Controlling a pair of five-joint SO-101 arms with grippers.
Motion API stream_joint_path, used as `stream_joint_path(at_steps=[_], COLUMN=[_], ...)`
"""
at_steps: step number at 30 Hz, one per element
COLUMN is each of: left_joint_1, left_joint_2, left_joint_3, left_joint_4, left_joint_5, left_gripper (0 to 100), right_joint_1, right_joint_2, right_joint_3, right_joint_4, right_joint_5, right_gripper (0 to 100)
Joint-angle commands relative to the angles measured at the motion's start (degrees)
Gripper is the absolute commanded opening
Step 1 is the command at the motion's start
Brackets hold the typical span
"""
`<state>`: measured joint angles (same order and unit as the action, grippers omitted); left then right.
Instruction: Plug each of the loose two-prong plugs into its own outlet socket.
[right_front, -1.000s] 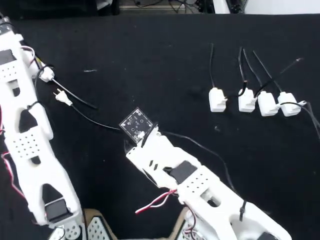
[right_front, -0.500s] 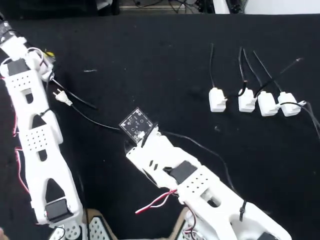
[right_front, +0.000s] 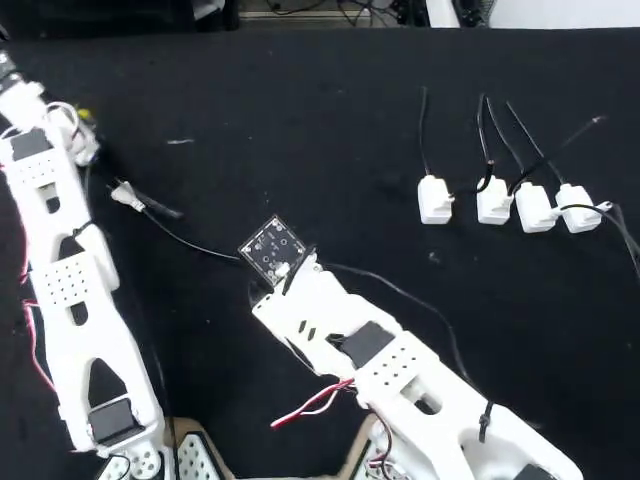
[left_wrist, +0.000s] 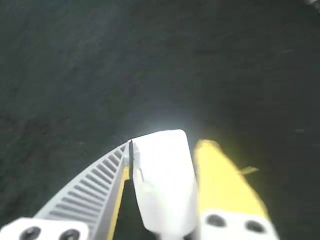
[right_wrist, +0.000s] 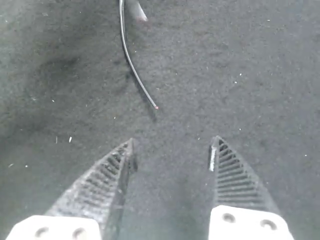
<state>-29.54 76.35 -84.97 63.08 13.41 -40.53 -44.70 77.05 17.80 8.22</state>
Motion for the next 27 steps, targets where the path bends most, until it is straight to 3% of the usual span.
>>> stream_joint_path(at_steps=[1, 14, 19, 23, 27], left_joint_1=[-1.9, -1.9, 0.5, 5.2, 7.6], left_joint_2=[-1.1, -7.7, -16.2, -21.1, -24.6], left_joint_3=[0.1, -10.4, -10.4, -10.4, -8.3], left_joint_4=[0.1, 17.5, 28.7, 37.3, 37.9], left_joint_5=[0.4, -0.9, -10.5, -23.3, -28.2], left_gripper=[3, 3, 3, 3, 3], right_joint_1=[-0.7, -0.7, -0.7, -0.7, -0.3], right_joint_2=[-1.0, -1.0, -1.0, -1.3, -1.4], right_joint_3=[-1.1, -1.1, -1.1, -1.1, -1.1], right_joint_4=[-1.1, -1.1, -1.1, -1.1, -1.0], right_joint_5=[-0.3, -0.1, 0.0, -0.3, -0.3], right_gripper=[22.2, 22.2, 22.2, 22.2, 22.2])
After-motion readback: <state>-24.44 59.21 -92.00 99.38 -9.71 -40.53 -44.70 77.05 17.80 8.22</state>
